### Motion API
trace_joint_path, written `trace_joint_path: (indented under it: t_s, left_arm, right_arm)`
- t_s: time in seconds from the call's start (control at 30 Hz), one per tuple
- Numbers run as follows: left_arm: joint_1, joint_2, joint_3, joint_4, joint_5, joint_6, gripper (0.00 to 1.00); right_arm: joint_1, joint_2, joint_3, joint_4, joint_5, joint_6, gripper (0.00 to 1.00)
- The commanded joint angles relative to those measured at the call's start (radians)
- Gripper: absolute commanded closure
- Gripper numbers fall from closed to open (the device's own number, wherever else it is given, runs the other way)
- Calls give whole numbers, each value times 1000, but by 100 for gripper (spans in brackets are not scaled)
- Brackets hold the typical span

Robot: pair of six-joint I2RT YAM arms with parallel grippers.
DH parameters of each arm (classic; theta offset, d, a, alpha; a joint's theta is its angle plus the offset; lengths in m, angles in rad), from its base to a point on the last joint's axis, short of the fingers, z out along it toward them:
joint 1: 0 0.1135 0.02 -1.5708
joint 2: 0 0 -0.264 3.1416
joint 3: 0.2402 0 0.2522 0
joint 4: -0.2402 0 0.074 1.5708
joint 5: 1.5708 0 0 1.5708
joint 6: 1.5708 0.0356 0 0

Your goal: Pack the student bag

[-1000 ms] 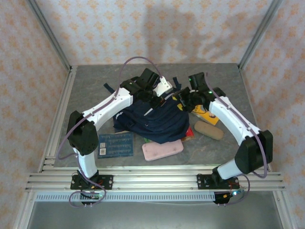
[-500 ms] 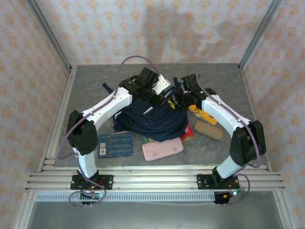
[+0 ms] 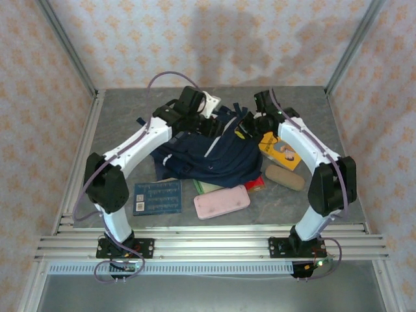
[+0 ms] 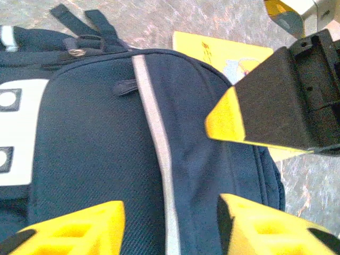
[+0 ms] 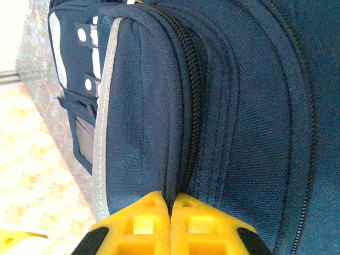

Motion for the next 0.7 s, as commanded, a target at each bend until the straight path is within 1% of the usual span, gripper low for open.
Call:
trace_joint_path:
  t_s: [0.0,0.1,0.17,0.23,0.3,0.37,0.43,0.5,0.53,0.57,0.63,0.67]
  left_arm:
    - [20,-86,-67,15,-40,-121,47]
    - [26,-122,-122,-18,-89,-139,47]
    - [27,-126,-126,-40,-105,-163,46]
    - [26,-124,-106,-75,-133,-214,46]
    - [26,-136,-93,-122,-196,-300,43]
    - [33,-170,-111,-173,-263,-406,39]
    - [49,-213,-152,-230,-291,-509,37]
    - [63,-256,-207,-341,-416,-654,37]
    - [77,-275,-240,-374,-440,-717,37]
    - [98,-300,-293,-387,-429,-780,38]
    - [132,-360,-421,-354,-391,-870,42]
    - [140,-394,-484,-326,-388,-901,46]
  right_arm:
    - [-15,17,101,-139,-18,-190,100]
    - [-14,21,103,-142,-33,-178,100]
    - [-14,12,91,-107,-54,-130,100]
    - [-13,-8,62,-57,-67,-37,100]
    - [-9,-34,19,36,-94,74,100]
    - [3,-51,15,61,-81,127,100]
    - [15,-55,38,58,-80,139,100]
    - [23,-54,70,33,-72,132,100]
    - [25,-54,84,19,-67,130,100]
    - [27,-56,93,14,-63,130,100]
    - [29,-59,99,14,-60,140,100]
    - [29,-60,101,17,-62,151,100]
